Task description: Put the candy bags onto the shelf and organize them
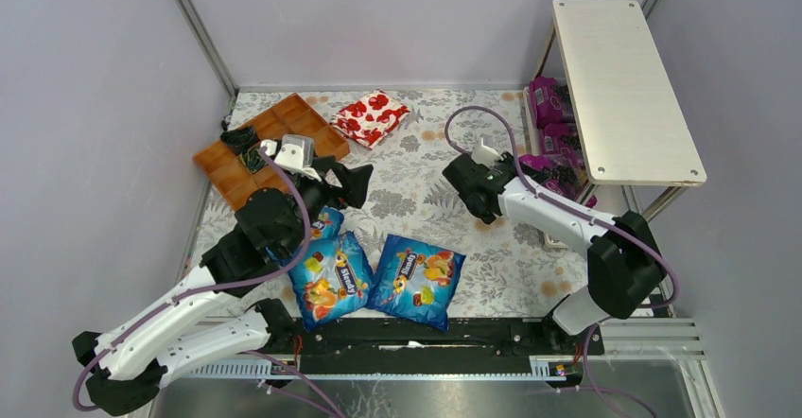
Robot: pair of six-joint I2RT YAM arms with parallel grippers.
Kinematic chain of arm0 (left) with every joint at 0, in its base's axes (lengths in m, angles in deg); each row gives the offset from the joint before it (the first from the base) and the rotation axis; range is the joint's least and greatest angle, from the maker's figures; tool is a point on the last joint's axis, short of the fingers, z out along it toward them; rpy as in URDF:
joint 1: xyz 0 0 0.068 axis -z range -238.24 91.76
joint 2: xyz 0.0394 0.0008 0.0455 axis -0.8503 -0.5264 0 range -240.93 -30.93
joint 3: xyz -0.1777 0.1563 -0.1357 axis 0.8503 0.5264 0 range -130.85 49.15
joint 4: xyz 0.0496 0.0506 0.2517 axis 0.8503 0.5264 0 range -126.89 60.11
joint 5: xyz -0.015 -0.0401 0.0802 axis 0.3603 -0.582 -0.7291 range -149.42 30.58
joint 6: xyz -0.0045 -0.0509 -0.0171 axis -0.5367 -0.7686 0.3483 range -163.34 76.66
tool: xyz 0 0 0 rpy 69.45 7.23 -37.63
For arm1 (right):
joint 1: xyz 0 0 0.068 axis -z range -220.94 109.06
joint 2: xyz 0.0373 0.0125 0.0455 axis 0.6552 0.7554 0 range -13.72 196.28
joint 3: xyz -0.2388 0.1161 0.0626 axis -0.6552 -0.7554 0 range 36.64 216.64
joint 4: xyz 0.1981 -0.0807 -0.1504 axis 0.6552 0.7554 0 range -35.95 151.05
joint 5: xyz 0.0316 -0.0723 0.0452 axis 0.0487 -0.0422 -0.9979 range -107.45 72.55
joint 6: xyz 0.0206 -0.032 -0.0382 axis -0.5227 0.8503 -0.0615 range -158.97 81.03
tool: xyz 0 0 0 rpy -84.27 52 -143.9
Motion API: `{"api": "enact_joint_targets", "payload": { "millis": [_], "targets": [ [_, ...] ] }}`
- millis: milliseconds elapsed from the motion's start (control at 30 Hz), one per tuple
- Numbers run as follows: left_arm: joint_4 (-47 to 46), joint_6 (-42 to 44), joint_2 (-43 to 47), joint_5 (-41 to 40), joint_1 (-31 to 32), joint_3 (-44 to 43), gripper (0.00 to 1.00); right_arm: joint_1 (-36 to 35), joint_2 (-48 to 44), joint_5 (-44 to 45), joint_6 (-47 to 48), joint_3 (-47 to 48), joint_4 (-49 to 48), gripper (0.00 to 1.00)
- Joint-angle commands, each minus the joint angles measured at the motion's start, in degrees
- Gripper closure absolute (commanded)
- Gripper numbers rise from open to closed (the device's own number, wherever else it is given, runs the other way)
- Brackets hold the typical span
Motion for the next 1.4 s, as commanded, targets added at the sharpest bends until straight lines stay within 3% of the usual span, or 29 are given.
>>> {"api": "enact_joint_targets", "payload": {
  "millis": [0, 233, 567, 667, 833, 1167, 1300, 1367],
  "targets": [
    [-2.1, -0.7, 0.9, 1.0, -0.3, -0.6, 0.14, 0.6, -5.1, 6.7, 9.0, -3.6, -7.8, 0.72],
    [-2.0, -0.9, 1.0, 1.3, -0.3, -0.5, 0.14, 1.6, -10.6, 7.0, 18.9, -12.4, -20.7, 0.72],
    [-2.0, -1.1, 0.9, 1.3, -0.3, -0.5, 0.13, 6.0, -10.5, 13.6, 20.1, -14.0, -25.3, 0.74],
    [-2.0, -1.1, 0.9, 1.4, -0.3, -0.5, 0.13, 7.4, -8.5, 14.4, 16.6, -12.5, -22.6, 0.74],
    [-2.0, -1.1, 0.9, 1.3, -0.3, -0.5, 0.13, 9.2, -4.0, 13.2, 2.4, -6.8, -8.6, 0.73],
    [-2.0, -1.1, 1.4, 1.1, -0.2, -0.4, 0.13, 10.8, 4.0, 9.4, 0.1, -6.4, -8.1, 0.72],
    [-2.0, -1.0, 1.6, 0.9, -0.1, -0.4, 0.13, 11.0, 5.6, 7.9, -3.4, -4.4, -4.3, 0.57],
    [-2.1, -1.0, 1.7, 0.8, -0.1, -0.4, 0.12, 11.0, 5.1, 5.6, -2.5, -4.8, -4.9, 0.43]
  ]
}}
